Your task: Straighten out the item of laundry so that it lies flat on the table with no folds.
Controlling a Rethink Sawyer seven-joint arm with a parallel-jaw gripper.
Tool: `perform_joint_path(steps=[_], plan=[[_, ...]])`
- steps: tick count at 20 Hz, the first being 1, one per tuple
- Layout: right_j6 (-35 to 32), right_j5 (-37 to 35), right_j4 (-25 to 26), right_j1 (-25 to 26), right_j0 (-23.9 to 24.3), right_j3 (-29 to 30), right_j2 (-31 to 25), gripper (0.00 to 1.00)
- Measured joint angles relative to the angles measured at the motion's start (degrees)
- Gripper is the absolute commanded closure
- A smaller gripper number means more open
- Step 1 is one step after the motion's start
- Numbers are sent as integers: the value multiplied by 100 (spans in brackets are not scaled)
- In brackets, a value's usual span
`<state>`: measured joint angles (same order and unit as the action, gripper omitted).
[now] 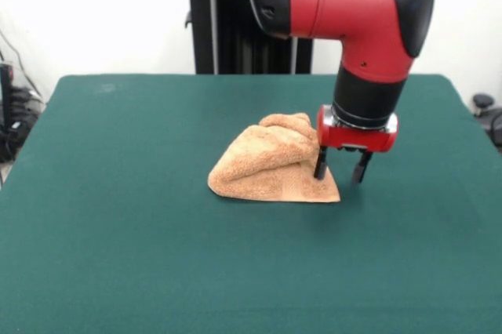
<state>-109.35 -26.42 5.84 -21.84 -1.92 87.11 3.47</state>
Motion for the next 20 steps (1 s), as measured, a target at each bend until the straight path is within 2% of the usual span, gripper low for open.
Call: perform_joint_path(steps=[20], plan=[[0,-2,138,-751,659,272,-1,0]])
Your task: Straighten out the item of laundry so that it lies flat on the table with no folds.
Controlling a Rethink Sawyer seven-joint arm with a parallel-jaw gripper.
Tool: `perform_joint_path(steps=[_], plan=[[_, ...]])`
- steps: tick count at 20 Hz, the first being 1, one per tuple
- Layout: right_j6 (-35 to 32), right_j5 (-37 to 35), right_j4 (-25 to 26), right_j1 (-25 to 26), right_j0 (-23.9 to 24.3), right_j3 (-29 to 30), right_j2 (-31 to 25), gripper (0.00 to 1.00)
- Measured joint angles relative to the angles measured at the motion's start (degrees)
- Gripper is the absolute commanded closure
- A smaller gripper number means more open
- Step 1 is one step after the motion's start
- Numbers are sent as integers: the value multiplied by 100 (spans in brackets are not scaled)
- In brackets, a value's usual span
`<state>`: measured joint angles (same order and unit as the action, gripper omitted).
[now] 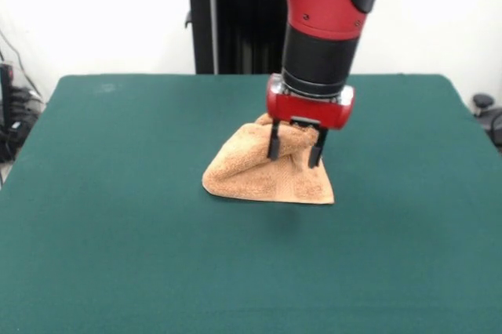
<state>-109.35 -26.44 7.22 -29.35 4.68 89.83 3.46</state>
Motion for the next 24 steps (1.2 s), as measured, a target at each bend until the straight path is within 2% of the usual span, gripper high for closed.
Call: perform_joint_path(steps=[7,24], plan=[[0,0,20,-64,100,41,1,0],[0,2,19,-57,-24,301,-1,0]])
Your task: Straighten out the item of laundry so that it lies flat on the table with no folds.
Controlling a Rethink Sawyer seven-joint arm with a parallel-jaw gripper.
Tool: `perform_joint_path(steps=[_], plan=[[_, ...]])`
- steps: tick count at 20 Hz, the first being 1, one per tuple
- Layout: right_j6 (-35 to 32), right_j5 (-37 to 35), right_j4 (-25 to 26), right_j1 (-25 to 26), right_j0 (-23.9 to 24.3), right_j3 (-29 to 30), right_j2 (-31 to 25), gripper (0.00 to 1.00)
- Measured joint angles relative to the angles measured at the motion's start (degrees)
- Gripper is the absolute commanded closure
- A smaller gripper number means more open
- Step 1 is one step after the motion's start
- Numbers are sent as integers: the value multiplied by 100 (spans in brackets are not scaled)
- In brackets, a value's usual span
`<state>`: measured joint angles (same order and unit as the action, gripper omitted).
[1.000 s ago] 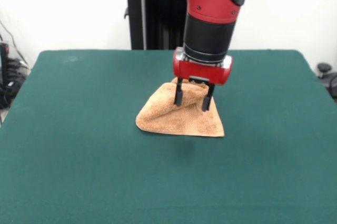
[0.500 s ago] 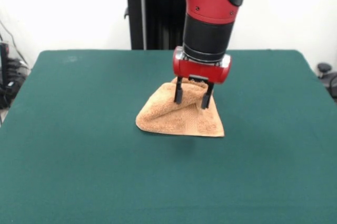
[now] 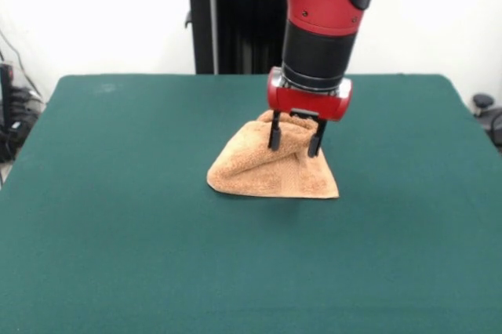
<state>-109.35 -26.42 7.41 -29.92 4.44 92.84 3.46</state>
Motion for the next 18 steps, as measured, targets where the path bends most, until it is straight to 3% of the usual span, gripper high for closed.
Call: perform_joint_path(steps=[18], plan=[[0,0,0,-1,-66,25,1,0]])
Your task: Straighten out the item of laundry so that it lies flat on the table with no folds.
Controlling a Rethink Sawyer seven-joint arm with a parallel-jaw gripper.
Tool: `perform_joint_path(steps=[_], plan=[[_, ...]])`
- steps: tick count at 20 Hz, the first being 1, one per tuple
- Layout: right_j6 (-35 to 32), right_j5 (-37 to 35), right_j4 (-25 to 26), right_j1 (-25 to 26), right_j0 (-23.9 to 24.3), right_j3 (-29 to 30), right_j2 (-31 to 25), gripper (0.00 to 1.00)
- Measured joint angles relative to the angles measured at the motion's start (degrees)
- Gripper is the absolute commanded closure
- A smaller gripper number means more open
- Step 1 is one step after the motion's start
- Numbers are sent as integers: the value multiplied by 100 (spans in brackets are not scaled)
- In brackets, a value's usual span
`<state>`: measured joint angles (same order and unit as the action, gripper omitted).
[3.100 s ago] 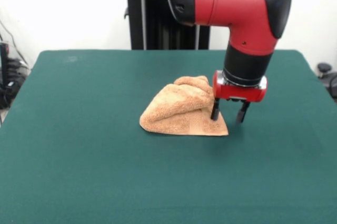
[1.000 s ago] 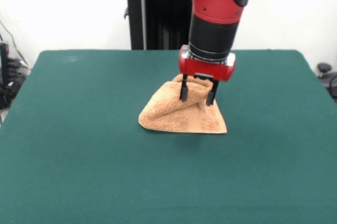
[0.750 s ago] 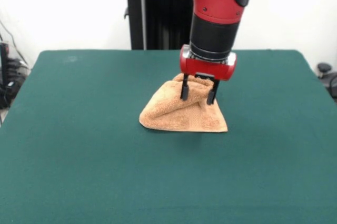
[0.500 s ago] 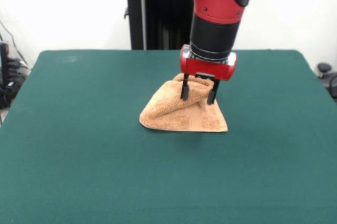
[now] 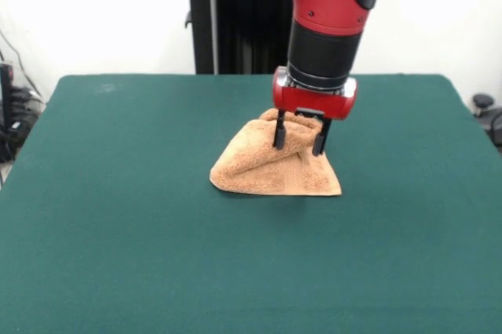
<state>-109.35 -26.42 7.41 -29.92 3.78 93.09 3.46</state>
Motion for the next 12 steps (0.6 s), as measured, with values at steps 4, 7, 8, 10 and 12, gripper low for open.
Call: perform_joint_path(steps=[4,7,8,10,12], plan=[[0,-1,0,0,-31,1,1,0],[0,0,0,0,-47,1,1,0],[0,0,1,0,-61,1,1,0],[0,0,11,0,-96,1,1,0],[0,0,39,0,-123,1,1,0]])
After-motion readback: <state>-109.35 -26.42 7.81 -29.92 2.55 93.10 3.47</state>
